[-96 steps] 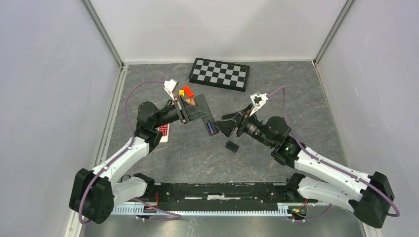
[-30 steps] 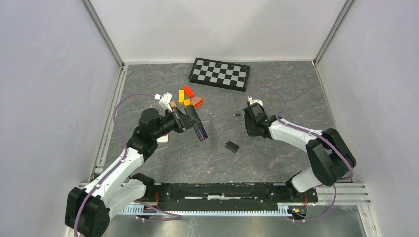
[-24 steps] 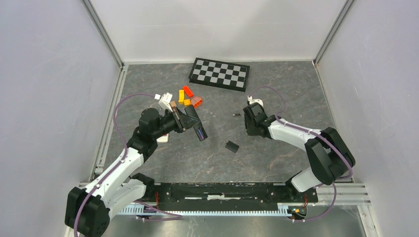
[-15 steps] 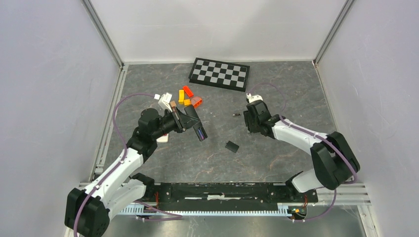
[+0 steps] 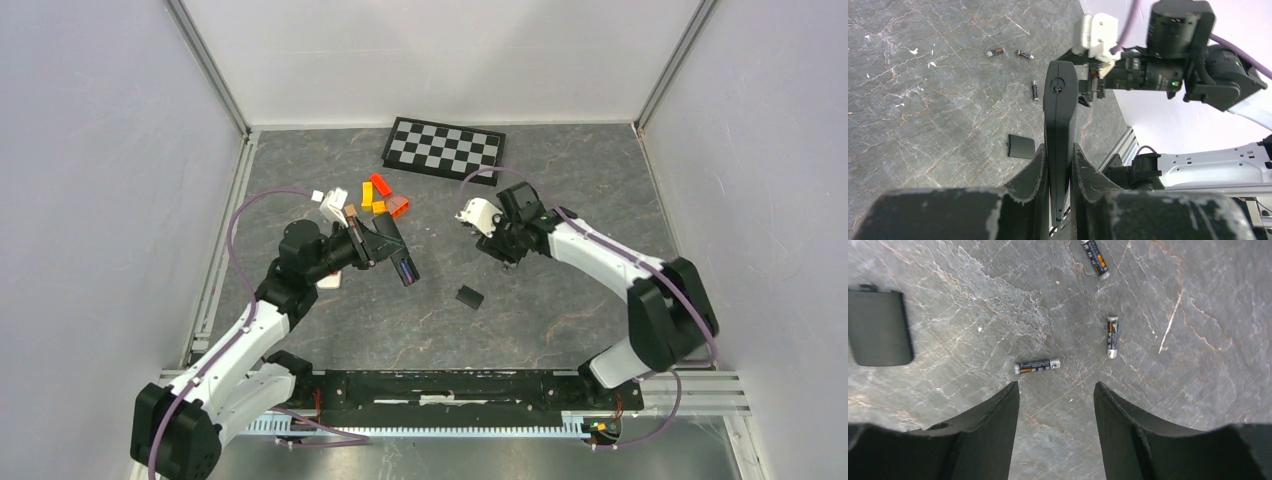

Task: Load the batteries into the remote control
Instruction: Pick up the battery from the center of the board.

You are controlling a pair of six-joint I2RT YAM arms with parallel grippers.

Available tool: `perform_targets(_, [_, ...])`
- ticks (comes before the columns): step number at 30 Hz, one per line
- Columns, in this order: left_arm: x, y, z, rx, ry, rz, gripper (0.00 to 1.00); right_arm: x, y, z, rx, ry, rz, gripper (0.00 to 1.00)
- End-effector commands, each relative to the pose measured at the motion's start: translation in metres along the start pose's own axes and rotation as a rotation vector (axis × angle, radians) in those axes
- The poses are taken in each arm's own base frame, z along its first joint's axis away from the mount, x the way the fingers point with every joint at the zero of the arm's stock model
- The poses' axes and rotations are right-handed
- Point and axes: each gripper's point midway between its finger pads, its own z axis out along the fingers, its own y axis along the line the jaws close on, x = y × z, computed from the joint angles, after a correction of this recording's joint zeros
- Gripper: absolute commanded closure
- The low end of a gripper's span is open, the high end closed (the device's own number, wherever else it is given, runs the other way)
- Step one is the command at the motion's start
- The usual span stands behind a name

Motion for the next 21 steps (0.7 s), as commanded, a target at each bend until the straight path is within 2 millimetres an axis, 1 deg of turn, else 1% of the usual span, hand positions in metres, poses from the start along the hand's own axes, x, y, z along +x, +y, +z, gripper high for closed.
perform_targets(1, [-0.011,-0.017,0.002,0.051,-0.004,0.047,0.98,0.023,0.0,0.013,-0.091,0.159,-0.154,0.39])
perform_targets(5, [-0.014,-0.019,0.004,0.056,-0.001,0.05,0.98,0.021,-0.002,0.023,-0.124,0.185,-0.173,0.41])
perform_targets(8, [-0.013,-0.018,0.006,0.05,0.008,0.047,0.98,0.023,-0.003,0.03,-0.138,0.206,-0.187,0.46])
perform_targets(10, [-0.013,-0.017,0.006,0.047,0.009,0.046,0.98,0.028,-0.003,0.033,-0.138,0.228,-0.195,0.47])
perform_targets(15, [-0.013,-0.014,0.007,0.038,0.008,0.042,0.98,0.032,-0.003,0.044,-0.145,0.237,-0.216,0.46])
perform_targets(21, [-0.012,-0.013,0.01,0.036,0.017,0.029,0.98,0.031,-0.003,0.054,-0.154,0.23,-0.236,0.46])
